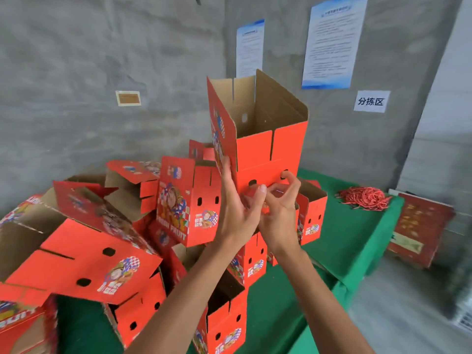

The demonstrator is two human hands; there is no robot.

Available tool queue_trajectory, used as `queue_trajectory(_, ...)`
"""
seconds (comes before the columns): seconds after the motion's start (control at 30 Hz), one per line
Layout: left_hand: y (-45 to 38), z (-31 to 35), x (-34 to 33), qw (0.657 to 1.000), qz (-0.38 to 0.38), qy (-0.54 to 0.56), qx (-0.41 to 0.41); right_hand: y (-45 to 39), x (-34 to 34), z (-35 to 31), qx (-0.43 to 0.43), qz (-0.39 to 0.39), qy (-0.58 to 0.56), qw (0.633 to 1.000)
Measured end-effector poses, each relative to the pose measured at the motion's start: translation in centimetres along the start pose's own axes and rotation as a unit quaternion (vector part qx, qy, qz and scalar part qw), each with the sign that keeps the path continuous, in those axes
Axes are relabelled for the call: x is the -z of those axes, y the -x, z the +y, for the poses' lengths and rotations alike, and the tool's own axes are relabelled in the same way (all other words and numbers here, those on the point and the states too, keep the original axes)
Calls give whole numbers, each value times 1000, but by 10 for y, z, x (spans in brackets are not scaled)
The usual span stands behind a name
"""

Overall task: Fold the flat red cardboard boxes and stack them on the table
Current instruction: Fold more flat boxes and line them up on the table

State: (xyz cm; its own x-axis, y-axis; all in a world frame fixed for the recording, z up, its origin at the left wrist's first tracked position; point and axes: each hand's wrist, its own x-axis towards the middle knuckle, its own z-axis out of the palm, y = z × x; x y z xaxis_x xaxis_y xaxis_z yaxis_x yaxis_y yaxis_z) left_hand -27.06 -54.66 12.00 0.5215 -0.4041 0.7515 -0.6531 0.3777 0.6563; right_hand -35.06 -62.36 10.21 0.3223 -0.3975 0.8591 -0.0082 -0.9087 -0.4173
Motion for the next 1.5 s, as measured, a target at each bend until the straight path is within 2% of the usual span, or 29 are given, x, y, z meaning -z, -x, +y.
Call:
queue_trajectory(0.13,-10,-34,-35,997,-50,-45,47,5,-18,53,-65,-18,10,998)
queue_trajectory(0.27,-20,-48,-52,992,-80,-67,71,6,-26,72,-102,18,6,995)
queue_trajectory(0.4,-16,-50,-61,989,-114,-74,53,16,-23,82,-79,76,27,994)
queue_trajectory(0.5,-17,-58,-68,990,-108,-81,41,14,-26,89,-114,82,8,990)
queue_trajectory(0.63,-24,-85,-67,991,-72,-84,74,8,-50,106,-154,37,-21,987)
queue_trajectory(0.77,-27,-118,-51,970,-83,-142,177,12,-80,111,-157,-12,-15,987)
queue_trajectory(0.9,-28,-142,-29,947,-123,-157,253,27,-96,121,-155,-166,-23,974)
queue_trajectory(1.03,-25,-151,-11,940,-112,-130,296,29,-89,117,-150,-279,-44,947)
queue_trajectory(1.1,-25,-149,-3,936,-113,-115,314,26,-87,112,-152,-293,5,944)
queue_trajectory(1.13,-25,-148,2,932,-121,-123,319,25,-86,108,-160,-273,34,948)
queue_trajectory(1.2,-20,-143,12,923,-144,-171,314,27,-84,97,-183,-191,60,963)
queue_trajectory(1.27,-13,-132,28,912,-162,-259,276,30,-80,78,-176,-146,73,971)
queue_trajectory(1.33,-4,-115,53,891,-170,-374,194,35,-82,56,-139,-141,68,978)
queue_trajectory(1.4,3,-93,87,854,-158,-485,99,39,-89,27,-109,-130,24,985)
queue_trajectory(1.5,15,-54,153,802,-92,-588,48,42,-108,-26,-65,-131,-48,988)
